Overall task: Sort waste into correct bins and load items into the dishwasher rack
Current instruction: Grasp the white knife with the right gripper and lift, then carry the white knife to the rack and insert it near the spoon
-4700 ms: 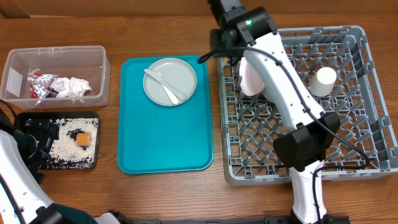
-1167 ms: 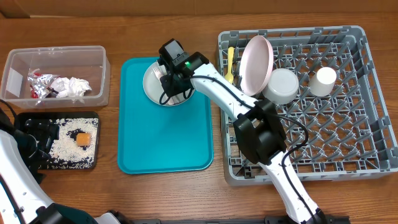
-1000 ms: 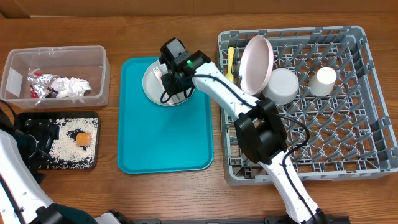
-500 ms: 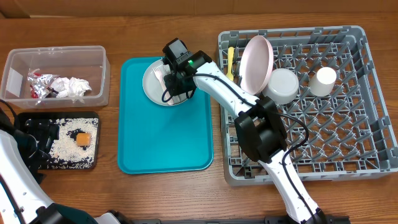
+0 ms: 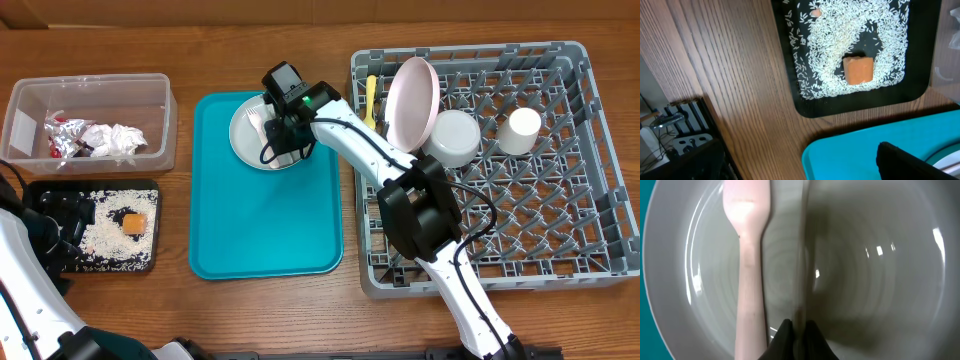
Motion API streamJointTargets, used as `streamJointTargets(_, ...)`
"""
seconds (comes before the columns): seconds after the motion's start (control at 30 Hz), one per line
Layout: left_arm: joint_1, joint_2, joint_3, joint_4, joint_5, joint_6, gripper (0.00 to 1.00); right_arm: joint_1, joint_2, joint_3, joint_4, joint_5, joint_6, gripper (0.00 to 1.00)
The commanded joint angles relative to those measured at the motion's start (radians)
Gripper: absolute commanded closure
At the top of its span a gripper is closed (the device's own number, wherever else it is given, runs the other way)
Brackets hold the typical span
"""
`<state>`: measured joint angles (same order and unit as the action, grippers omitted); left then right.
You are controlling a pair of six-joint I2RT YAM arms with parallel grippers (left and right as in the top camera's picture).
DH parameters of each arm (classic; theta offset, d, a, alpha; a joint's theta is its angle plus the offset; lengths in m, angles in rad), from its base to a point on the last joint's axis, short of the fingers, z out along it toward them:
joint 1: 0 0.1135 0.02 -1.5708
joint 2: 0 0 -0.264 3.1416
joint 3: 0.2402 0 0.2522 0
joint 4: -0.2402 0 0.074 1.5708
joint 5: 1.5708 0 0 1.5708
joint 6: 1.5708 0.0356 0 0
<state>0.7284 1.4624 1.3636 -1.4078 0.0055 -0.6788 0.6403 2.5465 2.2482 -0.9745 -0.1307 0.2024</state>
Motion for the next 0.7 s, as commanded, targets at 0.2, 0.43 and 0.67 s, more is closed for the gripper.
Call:
streamJointTargets(0.2, 0.001, -0.011, -0.003, 0.003, -0.013, -0.009, 0.00, -0.085, -0.263, 0.080, -0.131, 0.008, 0.038, 0.96)
streamJointTargets(0.43, 0.001, -0.011, -0.003, 0.003, -0.013, -0.009, 0.00, -0.158, -0.409, 0.080, -0.210, 0.163, 0.087, 0.96)
streamJointTargets(0.67, 0.001, -0.011, -0.003, 0.003, -0.013, -0.009, 0.00, -0.211, -0.401, 0.042, -0.317, 0.194, 0.056, 0.96)
